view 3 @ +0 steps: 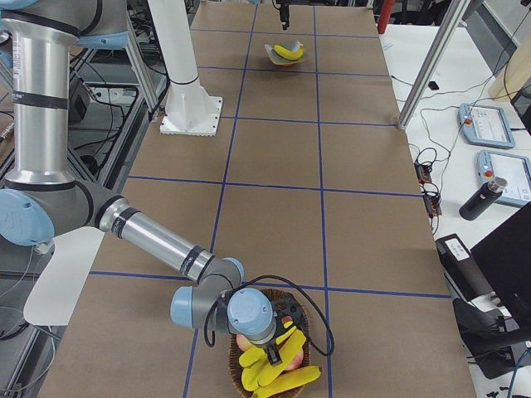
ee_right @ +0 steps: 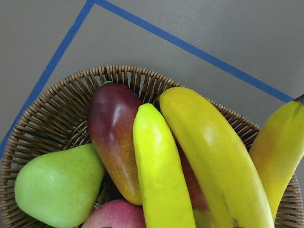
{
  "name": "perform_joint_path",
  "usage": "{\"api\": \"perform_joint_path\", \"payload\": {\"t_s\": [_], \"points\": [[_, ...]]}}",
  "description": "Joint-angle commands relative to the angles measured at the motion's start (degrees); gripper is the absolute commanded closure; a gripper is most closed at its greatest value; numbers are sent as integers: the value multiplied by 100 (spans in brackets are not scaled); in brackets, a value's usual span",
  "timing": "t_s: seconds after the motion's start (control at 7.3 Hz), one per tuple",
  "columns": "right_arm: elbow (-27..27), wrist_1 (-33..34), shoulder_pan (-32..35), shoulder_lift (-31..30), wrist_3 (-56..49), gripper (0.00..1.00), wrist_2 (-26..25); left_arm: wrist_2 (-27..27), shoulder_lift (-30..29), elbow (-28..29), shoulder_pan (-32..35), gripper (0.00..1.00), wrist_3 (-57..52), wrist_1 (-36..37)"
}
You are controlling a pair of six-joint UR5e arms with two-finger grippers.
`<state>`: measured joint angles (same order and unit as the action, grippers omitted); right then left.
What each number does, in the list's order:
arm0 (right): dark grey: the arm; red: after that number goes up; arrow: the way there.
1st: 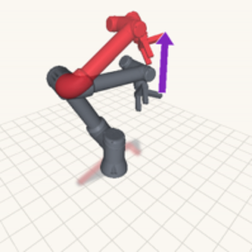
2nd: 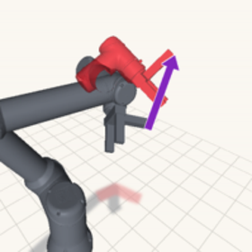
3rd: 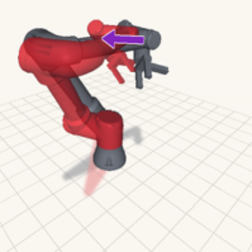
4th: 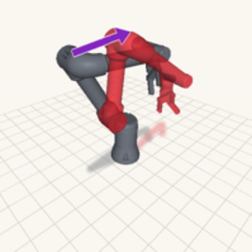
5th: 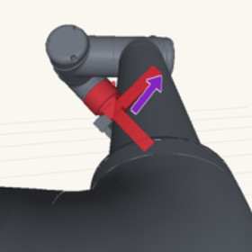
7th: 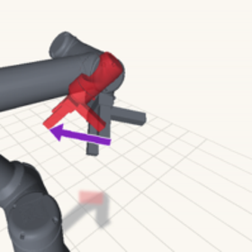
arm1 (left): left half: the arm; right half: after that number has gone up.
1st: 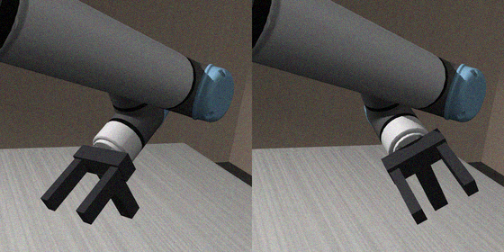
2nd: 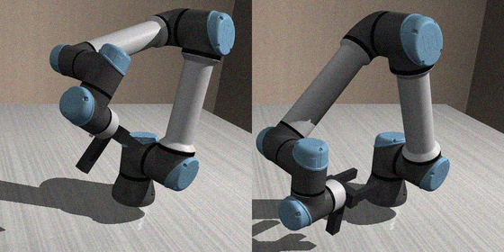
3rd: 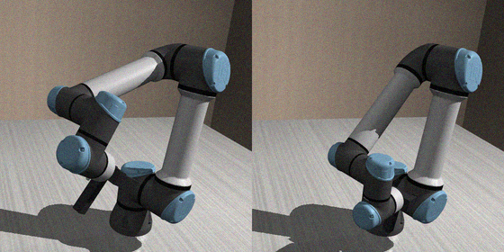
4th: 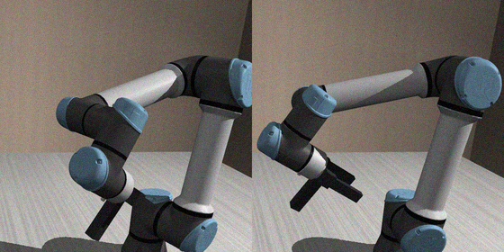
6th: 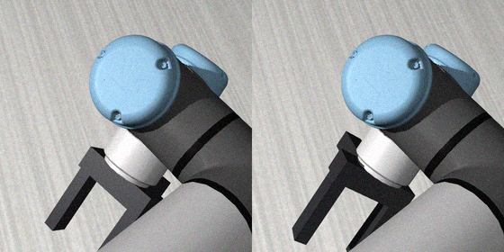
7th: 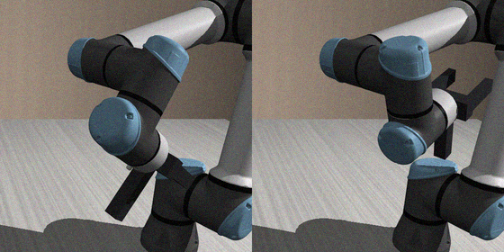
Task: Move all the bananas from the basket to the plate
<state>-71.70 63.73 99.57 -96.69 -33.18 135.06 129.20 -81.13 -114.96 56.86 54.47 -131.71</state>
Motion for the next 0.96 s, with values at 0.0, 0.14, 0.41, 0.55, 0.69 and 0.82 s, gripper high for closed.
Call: {"api": "perform_joint_path", "payload": {"t_s": [0.0, 0.14, 0.41, 0.55, 0.69, 0.82], "points": [[51, -1, -42, 1, 4, 21, 12, 0, 1, 0, 0, 0, -7, -4], [60, -1, -69, 1, 4, 22, 12, 0, 1, 0, 0, 0, -7, -4], [200, -18, -183, 45, -5, 25, -6, -9, -8, 0, 0, 0, -7, -4], [261, -27, -209, 71, 4, 29, -6, -18, -8, 8, 0, 0, -16, -4], [271, -27, -218, 80, 4, 45, -14, -27, -8, 8, 0, 0, -42, -4], [262, -27, -219, 107, 13, 81, -15, -27, -8, 8, 0, 0, -51, -4]]}}
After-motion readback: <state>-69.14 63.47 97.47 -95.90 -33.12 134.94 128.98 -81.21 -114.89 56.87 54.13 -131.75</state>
